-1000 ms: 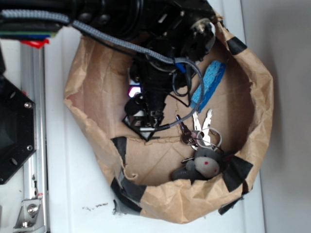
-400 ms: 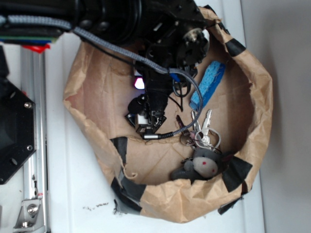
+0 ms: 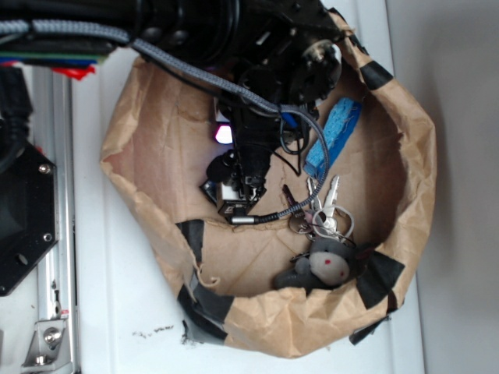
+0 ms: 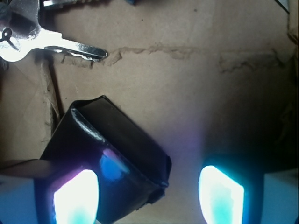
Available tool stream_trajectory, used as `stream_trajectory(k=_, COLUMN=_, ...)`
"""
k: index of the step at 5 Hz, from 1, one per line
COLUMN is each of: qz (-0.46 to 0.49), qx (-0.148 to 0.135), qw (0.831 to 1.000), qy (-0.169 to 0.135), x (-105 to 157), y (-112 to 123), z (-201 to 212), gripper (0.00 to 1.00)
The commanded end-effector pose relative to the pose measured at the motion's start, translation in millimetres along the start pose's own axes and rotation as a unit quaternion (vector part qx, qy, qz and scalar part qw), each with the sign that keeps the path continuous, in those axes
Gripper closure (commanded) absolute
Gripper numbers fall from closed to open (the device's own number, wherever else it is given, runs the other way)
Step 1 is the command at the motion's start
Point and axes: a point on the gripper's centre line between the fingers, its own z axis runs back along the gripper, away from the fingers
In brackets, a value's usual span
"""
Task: Grab the black box.
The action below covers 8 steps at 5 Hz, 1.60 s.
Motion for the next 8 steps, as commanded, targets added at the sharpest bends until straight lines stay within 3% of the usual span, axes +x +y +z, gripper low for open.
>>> stream_trajectory(k=1, qz=-0.018, qx=0.024, qw=0.999, qy=0.044, x=7.2, y=6.9, z=-8.9, gripper=0.00)
stream_trajectory(k=2, qz=-0.029, qx=-0.010, qw=0.995, qy=0.092, x=0.1, y=2.7, z=-0.8, gripper=0.00)
stream_trajectory(k=3, qz=-0.045, qx=-0.048, qw=0.993, qy=0.095, x=-7.7, y=-4.9, z=21.2, gripper=0.00)
stream_trajectory(k=4, qz=-0.051, qx=-0.048, qw=0.994, qy=0.087, x=-6.0, y=-9.1, z=20.4, gripper=0.00)
stream_trajectory(k=5, qz=-0.061, qx=-0.037, qw=0.996, qy=0.052, x=-5.6, y=-13.2, z=18.3, gripper=0.00)
stream_trajectory(k=6, qz=-0.059, qx=0.005, qw=0.996, qy=-0.065, x=3.7, y=-13.8, z=17.8, gripper=0.00)
stream_trajectory(k=7, qz=-0.051, qx=0.030, qw=0.984, qy=-0.169, x=12.9, y=-14.9, z=23.1, gripper=0.00)
stream_trajectory(k=8, qz=-0.040, qx=0.023, qw=0.985, qy=-0.164, x=18.1, y=-15.5, z=30.2, gripper=0.00)
